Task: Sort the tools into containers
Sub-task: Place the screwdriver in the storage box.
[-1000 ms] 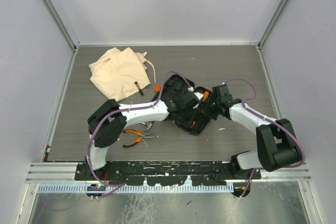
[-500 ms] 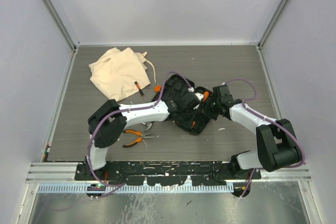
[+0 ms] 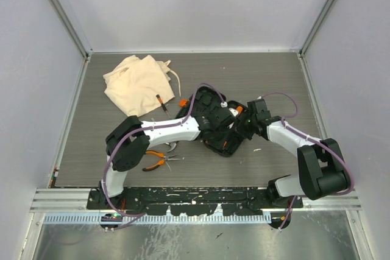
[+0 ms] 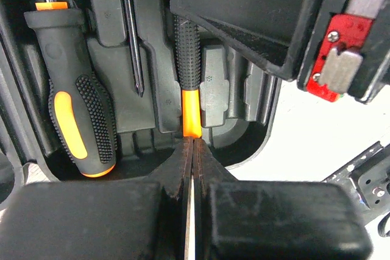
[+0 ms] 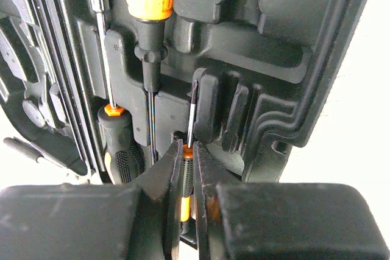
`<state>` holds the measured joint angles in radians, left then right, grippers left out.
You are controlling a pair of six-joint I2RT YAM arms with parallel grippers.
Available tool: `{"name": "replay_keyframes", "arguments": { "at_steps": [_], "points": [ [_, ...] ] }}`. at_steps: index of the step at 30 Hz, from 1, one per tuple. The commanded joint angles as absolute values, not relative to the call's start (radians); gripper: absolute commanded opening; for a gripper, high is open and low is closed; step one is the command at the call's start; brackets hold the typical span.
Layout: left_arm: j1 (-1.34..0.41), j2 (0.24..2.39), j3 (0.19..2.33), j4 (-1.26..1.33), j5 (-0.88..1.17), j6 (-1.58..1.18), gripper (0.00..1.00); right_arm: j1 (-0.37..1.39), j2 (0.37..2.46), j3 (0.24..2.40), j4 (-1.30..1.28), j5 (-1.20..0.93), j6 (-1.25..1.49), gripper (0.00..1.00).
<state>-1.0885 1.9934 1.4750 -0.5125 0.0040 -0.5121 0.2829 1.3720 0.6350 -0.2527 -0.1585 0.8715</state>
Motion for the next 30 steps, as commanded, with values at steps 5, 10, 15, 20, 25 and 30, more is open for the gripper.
{"name": "replay_keyframes", "arguments": {
  "at_steps": [5, 10, 15, 20, 25, 30],
  "points": [
    [-1.129, 2.125, 1.454, -0.68, 0.029, -0.538, 0.0, 0.287, 1.414, 0.579, -0.249, -0.132, 0.874, 0.02],
    [-1.133, 2.143, 1.442, -0.693, 0.025, -0.547, 0.0, 0.287, 1.413, 0.566, -0.244, -0.135, 0.874, 0.02],
    [-1.131, 2.085, 1.441, -0.663, -0.006, -0.526, 0.0, 0.287, 1.394, 0.567, -0.245, -0.127, 0.875, 0.02],
    [-1.124, 1.993, 1.488, -0.617, -0.04, -0.477, 0.02, 0.288, 1.379, 0.597, -0.252, -0.117, 0.873, 0.02],
    [-1.113, 1.907, 1.576, -0.637, -0.145, -0.42, 0.15, 0.287, 1.388, 0.624, -0.253, -0.117, 0.866, 0.02],
    [-1.063, 1.794, 1.569, -0.617, -0.194, -0.391, 0.25, 0.285, 1.384, 0.649, -0.253, -0.121, 0.869, 0.03]
  ]
}}
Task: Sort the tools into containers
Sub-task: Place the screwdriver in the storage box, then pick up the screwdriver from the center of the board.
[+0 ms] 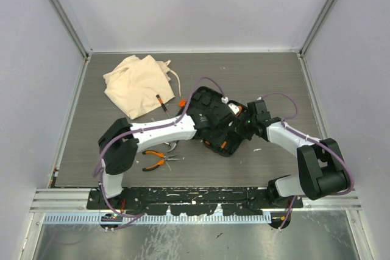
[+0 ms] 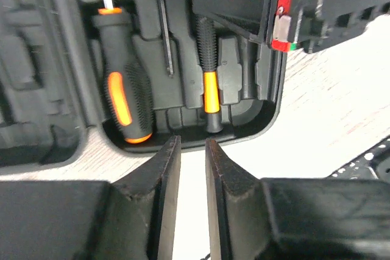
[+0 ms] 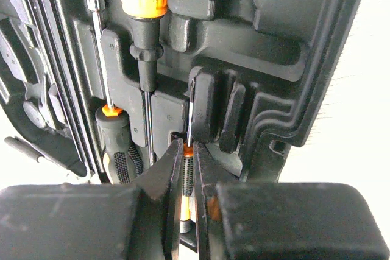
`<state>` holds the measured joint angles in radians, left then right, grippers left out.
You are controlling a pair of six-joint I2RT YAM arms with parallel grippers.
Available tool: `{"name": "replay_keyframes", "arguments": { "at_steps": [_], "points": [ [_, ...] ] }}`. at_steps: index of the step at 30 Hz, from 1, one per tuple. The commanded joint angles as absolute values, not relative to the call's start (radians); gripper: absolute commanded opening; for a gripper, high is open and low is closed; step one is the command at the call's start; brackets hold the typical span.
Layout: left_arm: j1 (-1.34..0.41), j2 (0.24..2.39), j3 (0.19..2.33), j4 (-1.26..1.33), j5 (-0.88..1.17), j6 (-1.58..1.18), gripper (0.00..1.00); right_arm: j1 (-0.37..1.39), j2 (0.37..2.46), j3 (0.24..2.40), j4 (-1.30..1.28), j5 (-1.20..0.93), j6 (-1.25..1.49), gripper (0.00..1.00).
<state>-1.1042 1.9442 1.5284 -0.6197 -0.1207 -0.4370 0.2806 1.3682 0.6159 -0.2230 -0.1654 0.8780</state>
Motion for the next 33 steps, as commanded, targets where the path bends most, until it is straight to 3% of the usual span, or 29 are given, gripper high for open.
{"name": "replay_keyframes", "arguments": {
  "at_steps": [1, 5, 9, 17, 25, 33],
  "points": [
    [-1.044, 1.774, 1.554, -0.612, -0.191, -0.392, 0.26, 0.286, 1.379, 0.656, -0.253, -0.121, 0.869, 0.03],
    [-0.962, 1.714, 1.51, -0.619, -0.187, -0.397, 0.29, 0.284, 1.344, 0.69, -0.274, -0.11, 0.87, 0.14],
    [-0.894, 1.668, 1.457, -0.623, -0.192, -0.393, 0.31, 0.283, 1.314, 0.72, -0.293, -0.098, 0.869, 0.3],
    [-0.78, 1.602, 1.384, -0.624, -0.207, -0.387, 0.42, 0.281, 1.263, 0.752, -0.353, -0.051, 0.85, 0.45],
    [-0.659, 1.63, 1.374, -0.632, -0.275, -0.401, 0.5, 0.281, 1.164, 0.729, -0.361, -0.008, 0.825, 0.48],
    [-0.544, 1.725, 1.4, -0.613, -0.381, -0.52, 0.53, 0.279, 1.15, 0.713, -0.369, 0.001, 0.832, 0.48]
  ]
}}
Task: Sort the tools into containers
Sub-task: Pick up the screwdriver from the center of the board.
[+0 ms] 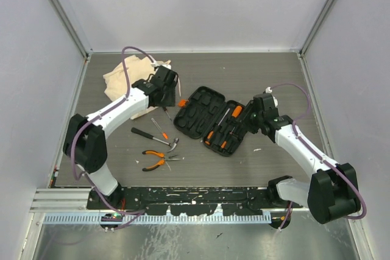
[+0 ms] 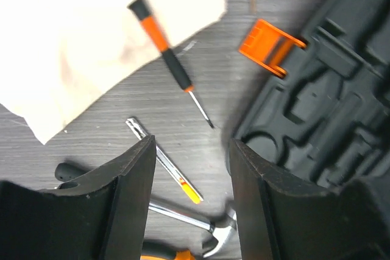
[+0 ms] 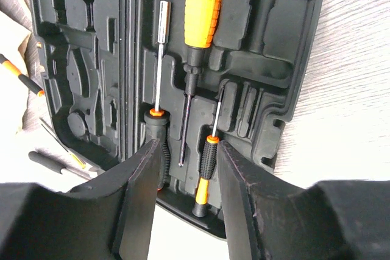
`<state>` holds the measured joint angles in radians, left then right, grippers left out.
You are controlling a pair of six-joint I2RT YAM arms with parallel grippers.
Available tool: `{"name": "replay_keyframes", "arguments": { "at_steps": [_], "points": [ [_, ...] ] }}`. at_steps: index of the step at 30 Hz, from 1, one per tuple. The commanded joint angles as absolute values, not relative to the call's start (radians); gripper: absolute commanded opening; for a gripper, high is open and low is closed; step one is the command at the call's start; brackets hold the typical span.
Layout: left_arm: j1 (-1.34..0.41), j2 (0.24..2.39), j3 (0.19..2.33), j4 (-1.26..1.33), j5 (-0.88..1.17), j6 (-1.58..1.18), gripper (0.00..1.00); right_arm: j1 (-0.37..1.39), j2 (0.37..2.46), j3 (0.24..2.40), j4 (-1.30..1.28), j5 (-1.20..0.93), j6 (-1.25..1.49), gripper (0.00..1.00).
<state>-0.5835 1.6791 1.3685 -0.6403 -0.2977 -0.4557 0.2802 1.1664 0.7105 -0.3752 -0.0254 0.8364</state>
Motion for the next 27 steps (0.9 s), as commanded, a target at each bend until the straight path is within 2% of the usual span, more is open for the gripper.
{"name": "replay_keyframes", "arguments": {
  "at_steps": [1, 14, 27],
  "points": [
    [-0.532, 1.742, 1.407, -0.614, -0.382, -0.532, 0.53, 0.28, 1.151, 0.712, -0.37, -0.003, 0.834, 0.48],
    [-0.39, 1.886, 1.42, -0.483, -0.245, -0.598, 0.5, 0.28, 1.143, 0.697, -0.37, -0.012, 0.835, 0.47],
    [-0.361, 1.981, 1.507, -0.466, -0.22, -0.627, 0.42, 0.279, 1.152, 0.689, -0.372, -0.015, 0.825, 0.47]
  ]
}}
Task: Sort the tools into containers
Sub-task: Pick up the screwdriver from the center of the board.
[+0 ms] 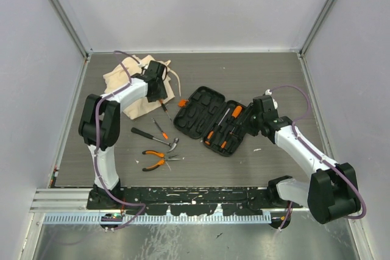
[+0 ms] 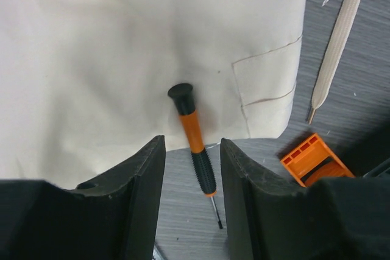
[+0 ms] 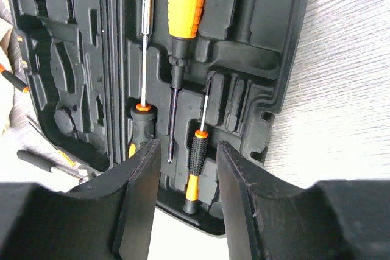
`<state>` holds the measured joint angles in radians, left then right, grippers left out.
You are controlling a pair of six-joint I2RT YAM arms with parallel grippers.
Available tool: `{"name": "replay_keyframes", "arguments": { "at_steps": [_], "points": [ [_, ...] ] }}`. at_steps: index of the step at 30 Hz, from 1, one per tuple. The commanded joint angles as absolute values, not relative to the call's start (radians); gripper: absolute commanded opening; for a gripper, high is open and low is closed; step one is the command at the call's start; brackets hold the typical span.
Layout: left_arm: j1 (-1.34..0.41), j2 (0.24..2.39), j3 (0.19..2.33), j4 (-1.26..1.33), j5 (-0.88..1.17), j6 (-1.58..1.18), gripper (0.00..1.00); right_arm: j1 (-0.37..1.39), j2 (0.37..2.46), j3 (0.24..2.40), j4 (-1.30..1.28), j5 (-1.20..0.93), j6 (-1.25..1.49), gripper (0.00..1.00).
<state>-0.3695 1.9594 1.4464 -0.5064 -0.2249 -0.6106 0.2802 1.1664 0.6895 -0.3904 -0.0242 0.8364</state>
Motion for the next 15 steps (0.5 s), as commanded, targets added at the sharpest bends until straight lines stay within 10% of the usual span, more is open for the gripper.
{"name": "replay_keyframes", "arguments": {
  "at_steps": [1, 15],
  "points": [
    [-0.36, 1.991, 1.513, -0.47, -0.223, -0.63, 0.41, 0.278, 1.151, 0.687, -0.371, -0.016, 0.825, 0.47],
    [-0.352, 2.069, 1.541, -0.487, -0.238, -0.637, 0.33, 0.279, 1.151, 0.675, -0.374, -0.018, 0.822, 0.47]
  ]
}}
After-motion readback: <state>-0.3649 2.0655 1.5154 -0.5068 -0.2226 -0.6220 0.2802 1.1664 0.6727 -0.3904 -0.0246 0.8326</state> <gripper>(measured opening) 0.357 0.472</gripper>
